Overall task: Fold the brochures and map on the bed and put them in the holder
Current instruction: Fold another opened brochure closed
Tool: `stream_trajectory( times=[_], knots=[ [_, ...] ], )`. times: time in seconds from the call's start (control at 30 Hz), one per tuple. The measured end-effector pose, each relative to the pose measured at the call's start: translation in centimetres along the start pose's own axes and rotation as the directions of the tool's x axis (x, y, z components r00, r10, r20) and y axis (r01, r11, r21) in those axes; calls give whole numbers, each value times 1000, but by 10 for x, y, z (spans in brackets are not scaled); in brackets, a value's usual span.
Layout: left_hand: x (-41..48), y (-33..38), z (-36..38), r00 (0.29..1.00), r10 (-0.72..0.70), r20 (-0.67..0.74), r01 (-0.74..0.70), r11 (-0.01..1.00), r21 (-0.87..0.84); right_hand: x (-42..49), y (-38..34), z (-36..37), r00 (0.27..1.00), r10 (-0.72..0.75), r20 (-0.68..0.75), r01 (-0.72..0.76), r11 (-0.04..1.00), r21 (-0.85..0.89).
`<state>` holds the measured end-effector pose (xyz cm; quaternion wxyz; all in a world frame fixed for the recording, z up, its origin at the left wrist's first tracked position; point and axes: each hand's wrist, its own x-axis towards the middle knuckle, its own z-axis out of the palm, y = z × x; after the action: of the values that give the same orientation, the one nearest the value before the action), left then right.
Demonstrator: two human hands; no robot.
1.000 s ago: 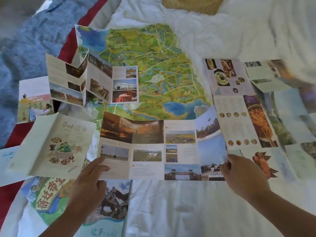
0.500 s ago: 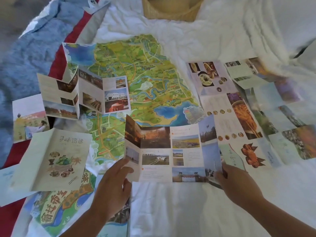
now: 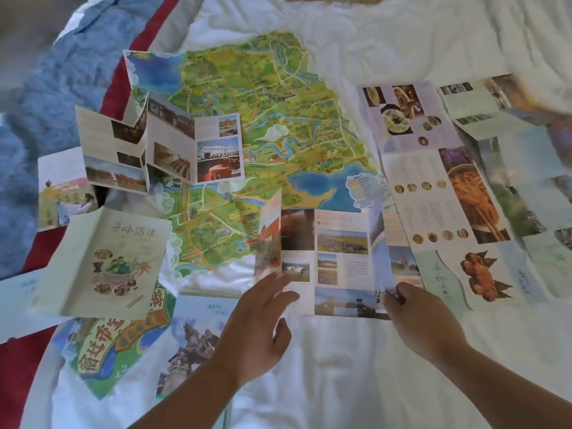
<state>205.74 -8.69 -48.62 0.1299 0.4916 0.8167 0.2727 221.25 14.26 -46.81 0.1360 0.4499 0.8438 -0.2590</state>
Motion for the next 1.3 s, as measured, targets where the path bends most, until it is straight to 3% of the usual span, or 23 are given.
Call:
stream_trajectory(
  times=[0.13, 0.27, 0.6, 0.8, 0.97, 1.1, 1.3],
  knots=[
    [3, 11, 25, 989, -78, 129, 81, 997, -20, 1, 5, 0, 999, -42, 33, 43, 998, -39],
    [8, 7, 48, 960, -195, 200, 174, 978, 117, 2, 7, -3, 997, -71, -12, 71, 997, -17],
    [30, 2, 76, 902, -366, 229, 274, 895, 351, 9, 17, -4, 993, -115, -11, 115, 985, 129],
    [46, 13, 87, 869, -470, 156, 408, 858, 314, 11, 20, -5, 985, -167, -42, 172, 961, 216],
    [44, 10, 91, 857, -485, 173, 420, 852, 312, 13, 23, -8, 978, -200, -65, 209, 953, 217],
    [40, 6, 94, 830, -492, 262, 368, 837, 405, 16, 26, -8, 978, -198, -66, 207, 960, 190],
    [35, 10, 99, 856, -452, 250, 301, 830, 470, 18, 31, -8, 980, -186, -70, 196, 961, 195]
  ],
)
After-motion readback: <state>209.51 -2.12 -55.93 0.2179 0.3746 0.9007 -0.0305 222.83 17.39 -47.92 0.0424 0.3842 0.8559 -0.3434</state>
